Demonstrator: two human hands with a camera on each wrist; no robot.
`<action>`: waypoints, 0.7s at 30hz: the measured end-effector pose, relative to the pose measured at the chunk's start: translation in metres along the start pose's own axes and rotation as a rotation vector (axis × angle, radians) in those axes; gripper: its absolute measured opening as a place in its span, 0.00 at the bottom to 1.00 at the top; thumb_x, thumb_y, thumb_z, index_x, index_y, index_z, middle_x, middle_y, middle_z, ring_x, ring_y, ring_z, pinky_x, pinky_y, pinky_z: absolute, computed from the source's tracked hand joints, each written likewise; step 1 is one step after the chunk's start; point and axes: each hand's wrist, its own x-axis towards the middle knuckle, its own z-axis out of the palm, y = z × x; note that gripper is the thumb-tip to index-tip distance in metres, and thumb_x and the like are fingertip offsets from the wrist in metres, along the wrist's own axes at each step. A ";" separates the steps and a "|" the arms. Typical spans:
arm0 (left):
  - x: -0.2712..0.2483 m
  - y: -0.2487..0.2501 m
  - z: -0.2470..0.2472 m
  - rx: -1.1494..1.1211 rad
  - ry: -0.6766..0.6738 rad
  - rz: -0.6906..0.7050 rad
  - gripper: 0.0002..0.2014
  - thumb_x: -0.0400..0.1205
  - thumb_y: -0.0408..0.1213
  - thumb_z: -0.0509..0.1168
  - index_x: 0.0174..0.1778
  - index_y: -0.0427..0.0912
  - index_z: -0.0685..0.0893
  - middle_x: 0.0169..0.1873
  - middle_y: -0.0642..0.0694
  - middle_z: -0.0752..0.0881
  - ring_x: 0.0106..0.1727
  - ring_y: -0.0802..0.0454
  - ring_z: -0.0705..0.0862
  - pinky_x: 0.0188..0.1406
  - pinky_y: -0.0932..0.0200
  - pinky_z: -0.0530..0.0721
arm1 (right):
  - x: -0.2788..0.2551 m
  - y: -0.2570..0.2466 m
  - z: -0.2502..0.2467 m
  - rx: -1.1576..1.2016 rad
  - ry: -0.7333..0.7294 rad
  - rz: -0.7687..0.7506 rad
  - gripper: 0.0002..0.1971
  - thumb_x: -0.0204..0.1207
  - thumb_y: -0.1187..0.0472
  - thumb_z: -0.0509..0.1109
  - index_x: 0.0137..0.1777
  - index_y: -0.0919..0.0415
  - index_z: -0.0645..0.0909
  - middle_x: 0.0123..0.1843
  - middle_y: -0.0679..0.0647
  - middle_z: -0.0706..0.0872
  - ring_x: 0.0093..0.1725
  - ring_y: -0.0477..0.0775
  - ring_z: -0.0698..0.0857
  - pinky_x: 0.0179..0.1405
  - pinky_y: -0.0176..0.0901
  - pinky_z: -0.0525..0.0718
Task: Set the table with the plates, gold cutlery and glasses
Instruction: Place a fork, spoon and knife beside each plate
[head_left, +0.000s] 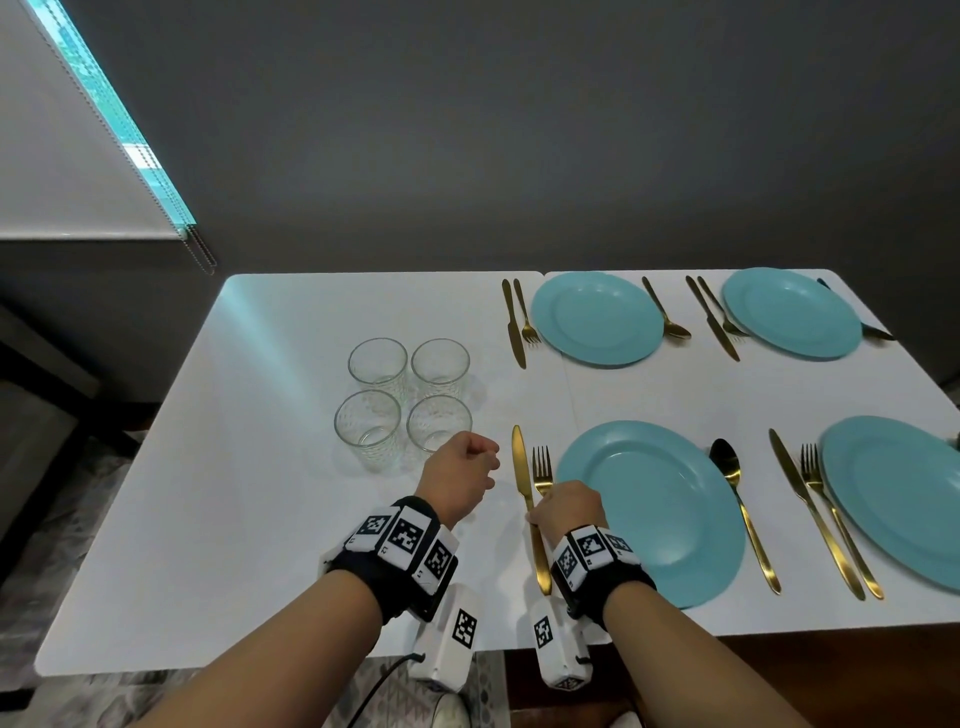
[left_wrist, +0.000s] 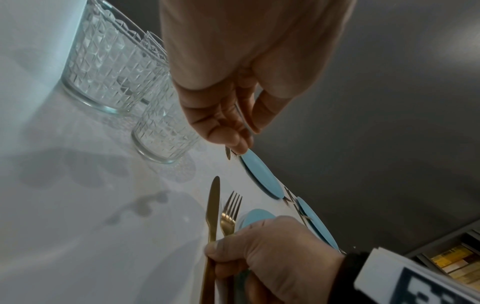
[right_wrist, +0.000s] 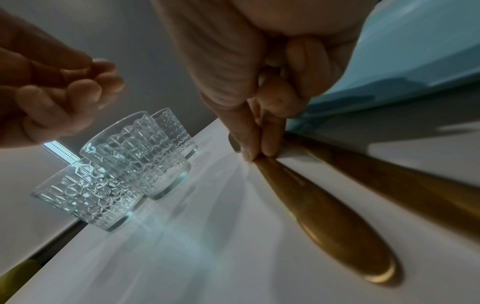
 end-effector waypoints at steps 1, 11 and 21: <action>0.000 0.000 0.000 0.002 -0.001 0.001 0.06 0.83 0.32 0.58 0.47 0.45 0.78 0.39 0.51 0.83 0.34 0.56 0.80 0.31 0.65 0.75 | -0.001 0.000 0.000 0.002 -0.001 0.001 0.11 0.75 0.55 0.71 0.50 0.62 0.86 0.48 0.55 0.89 0.40 0.53 0.83 0.37 0.36 0.77; -0.002 0.001 0.002 0.000 -0.006 -0.004 0.06 0.82 0.32 0.58 0.47 0.45 0.79 0.40 0.51 0.83 0.34 0.56 0.80 0.31 0.64 0.74 | -0.004 0.004 -0.002 0.038 0.004 0.010 0.10 0.75 0.57 0.70 0.51 0.61 0.87 0.49 0.55 0.90 0.45 0.54 0.87 0.37 0.36 0.78; -0.002 0.000 0.001 -0.007 -0.002 -0.007 0.07 0.82 0.31 0.58 0.45 0.47 0.78 0.40 0.50 0.83 0.34 0.56 0.80 0.32 0.64 0.75 | -0.004 0.006 -0.004 0.046 -0.003 0.000 0.12 0.73 0.53 0.72 0.50 0.61 0.88 0.48 0.55 0.90 0.42 0.53 0.85 0.41 0.38 0.82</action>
